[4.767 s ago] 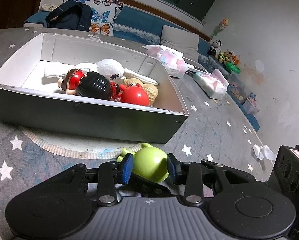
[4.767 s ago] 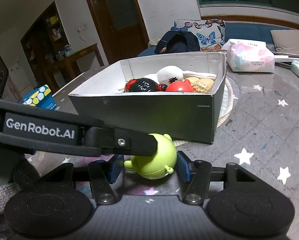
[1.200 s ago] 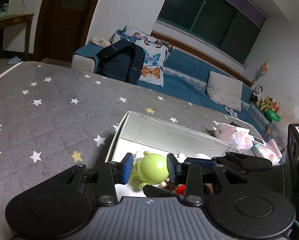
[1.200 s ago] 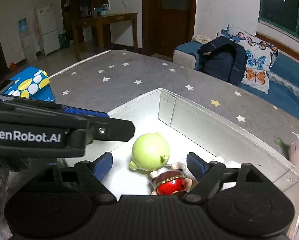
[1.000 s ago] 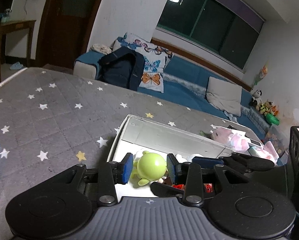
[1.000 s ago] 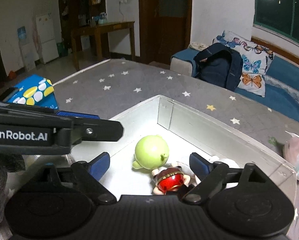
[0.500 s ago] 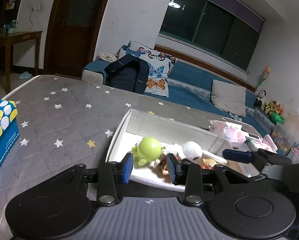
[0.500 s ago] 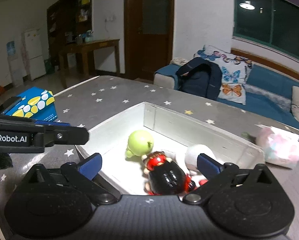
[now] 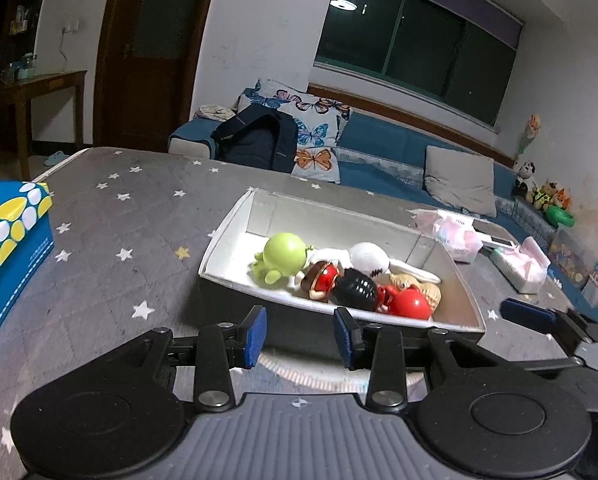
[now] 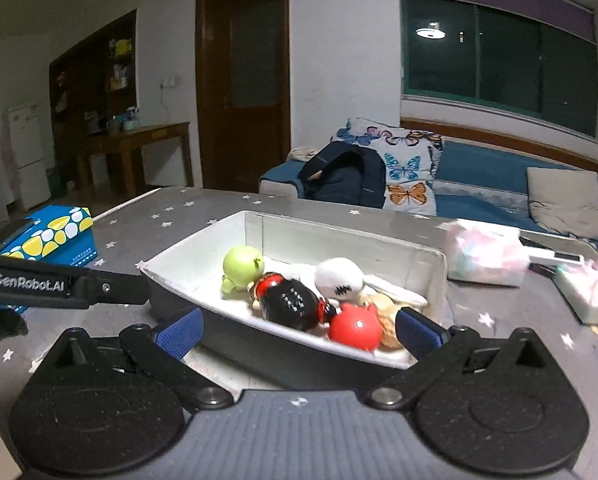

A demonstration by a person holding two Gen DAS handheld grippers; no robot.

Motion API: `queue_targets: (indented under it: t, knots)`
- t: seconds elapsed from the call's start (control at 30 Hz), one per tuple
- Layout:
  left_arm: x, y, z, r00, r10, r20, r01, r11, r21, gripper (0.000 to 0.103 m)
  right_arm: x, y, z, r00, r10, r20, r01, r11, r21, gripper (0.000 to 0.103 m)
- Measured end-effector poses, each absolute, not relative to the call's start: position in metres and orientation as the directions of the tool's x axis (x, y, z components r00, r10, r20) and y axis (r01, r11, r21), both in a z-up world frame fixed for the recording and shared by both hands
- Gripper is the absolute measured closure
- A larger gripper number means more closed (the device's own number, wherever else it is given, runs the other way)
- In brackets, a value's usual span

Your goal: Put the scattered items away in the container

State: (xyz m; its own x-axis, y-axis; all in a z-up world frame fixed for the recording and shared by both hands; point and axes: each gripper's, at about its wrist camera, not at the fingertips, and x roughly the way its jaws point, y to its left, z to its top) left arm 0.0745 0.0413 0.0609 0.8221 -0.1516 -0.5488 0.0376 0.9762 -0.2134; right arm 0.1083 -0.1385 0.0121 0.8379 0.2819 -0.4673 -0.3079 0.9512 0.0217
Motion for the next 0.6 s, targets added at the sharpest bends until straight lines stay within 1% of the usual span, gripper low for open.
queue_targets:
  t: [0.23, 0.6]
  knots:
    - [0.061, 0.034, 0.052, 0.816, -0.124, -0.564, 0.022, 0.983, -0.183, 0.064, 0.083, -0.151, -0.001, 0.844, 0.257, -0.472, -0.258, 0.964, 0.064, 0.0]
    - [0.042, 0.023, 0.041, 0.812, -0.082, -0.578, -0.002, 0.99, -0.143, 0.064, 0.067, -0.16, -0.02, 0.825, 0.232, -0.515, -0.214, 0.972, 0.095, 0.0]
